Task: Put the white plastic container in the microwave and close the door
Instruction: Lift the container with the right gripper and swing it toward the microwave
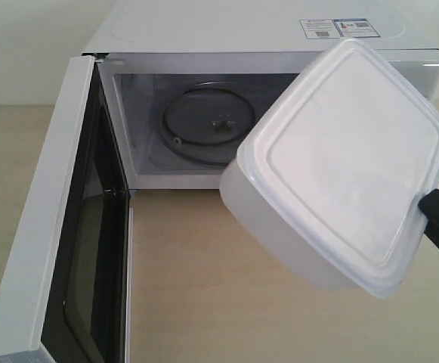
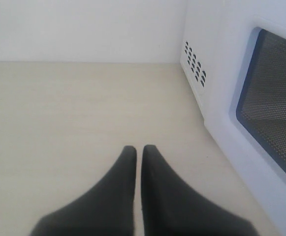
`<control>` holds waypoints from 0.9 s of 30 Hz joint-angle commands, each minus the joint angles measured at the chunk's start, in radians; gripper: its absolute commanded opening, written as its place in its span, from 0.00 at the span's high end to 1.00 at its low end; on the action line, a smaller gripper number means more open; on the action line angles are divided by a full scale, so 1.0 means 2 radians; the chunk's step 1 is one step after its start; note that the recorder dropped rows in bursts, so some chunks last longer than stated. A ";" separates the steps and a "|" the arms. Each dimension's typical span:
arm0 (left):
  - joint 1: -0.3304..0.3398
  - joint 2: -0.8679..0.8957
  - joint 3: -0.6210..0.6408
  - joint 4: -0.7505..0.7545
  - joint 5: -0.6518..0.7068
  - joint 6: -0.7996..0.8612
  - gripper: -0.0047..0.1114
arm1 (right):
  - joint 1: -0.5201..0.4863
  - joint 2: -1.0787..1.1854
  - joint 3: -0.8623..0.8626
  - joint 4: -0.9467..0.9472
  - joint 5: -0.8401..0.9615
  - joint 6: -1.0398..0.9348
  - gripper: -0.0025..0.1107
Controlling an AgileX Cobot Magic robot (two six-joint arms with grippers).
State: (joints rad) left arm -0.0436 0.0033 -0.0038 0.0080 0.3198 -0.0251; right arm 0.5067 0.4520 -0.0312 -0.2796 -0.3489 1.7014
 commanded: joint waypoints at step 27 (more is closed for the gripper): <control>0.001 -0.002 0.002 0.000 -0.003 -0.004 0.92 | 0.001 0.189 -0.082 -0.104 -0.010 0.061 0.98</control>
State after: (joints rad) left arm -0.0436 0.0033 -0.0038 0.0080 0.3198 -0.0251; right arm 0.5067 0.7488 -0.1851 -0.4687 -0.2833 1.8180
